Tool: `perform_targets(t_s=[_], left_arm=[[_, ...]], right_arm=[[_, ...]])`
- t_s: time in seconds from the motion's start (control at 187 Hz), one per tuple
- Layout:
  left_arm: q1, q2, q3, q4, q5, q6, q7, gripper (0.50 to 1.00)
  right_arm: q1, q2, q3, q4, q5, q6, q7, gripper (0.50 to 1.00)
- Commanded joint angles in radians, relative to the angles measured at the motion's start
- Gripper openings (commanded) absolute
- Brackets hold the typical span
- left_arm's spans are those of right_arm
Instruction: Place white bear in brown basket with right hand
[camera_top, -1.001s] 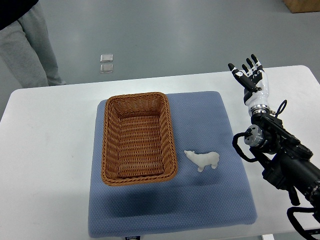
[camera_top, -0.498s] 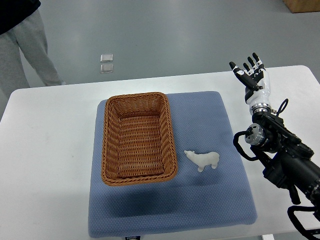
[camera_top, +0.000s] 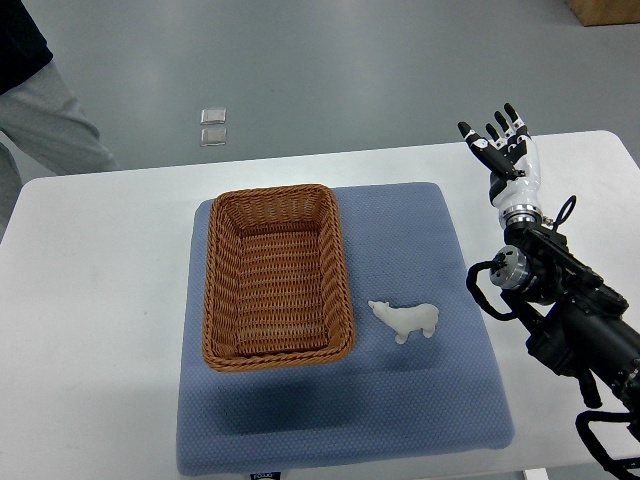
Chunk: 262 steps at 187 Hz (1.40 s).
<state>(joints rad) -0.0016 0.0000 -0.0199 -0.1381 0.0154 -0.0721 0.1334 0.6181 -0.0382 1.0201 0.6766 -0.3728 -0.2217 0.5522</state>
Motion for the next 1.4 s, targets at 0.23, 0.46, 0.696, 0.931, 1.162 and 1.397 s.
perform_targets(t_s=[0.23,0.46,0.696,0.931,1.162,1.397], left_arm=[[0.0,0.0,0.0,0.0,0.0,0.0,0.0,1.0],[0.0,0.0,-0.002,0.0,0.0,0.0,0.0,1.0],[0.0,0.0,-0.002,0.0,0.0,0.0,0.0,1.0],[0.0,0.0,-0.003,0.0,0.0,0.0,0.0,1.0],[0.0,0.0,-0.003,0.0,0.0,0.0,0.0,1.0],[-0.001,0.0,-0.003,0.0,0.0,0.0,0.0,1.0]], right_arm=[[0.019,0.001,0.0,-0.003,0.0,-0.001,-0.002,0.921],[0.017,-0.002,-0.002,0.006,-0.006,0.004,-0.003,0.921],[0.035,-0.039,-0.054,0.011,-0.069,0.034,-0.014,0.921],[0.043,-0.177,-0.147,0.075,-0.238,0.047,-0.015,0.921],[0.057,-0.378,-0.321,0.215,-0.393,0.137,-0.011,0.921],[0.078,-0.569,-0.385,0.406,-0.678,0.252,-0.008,0.921]])
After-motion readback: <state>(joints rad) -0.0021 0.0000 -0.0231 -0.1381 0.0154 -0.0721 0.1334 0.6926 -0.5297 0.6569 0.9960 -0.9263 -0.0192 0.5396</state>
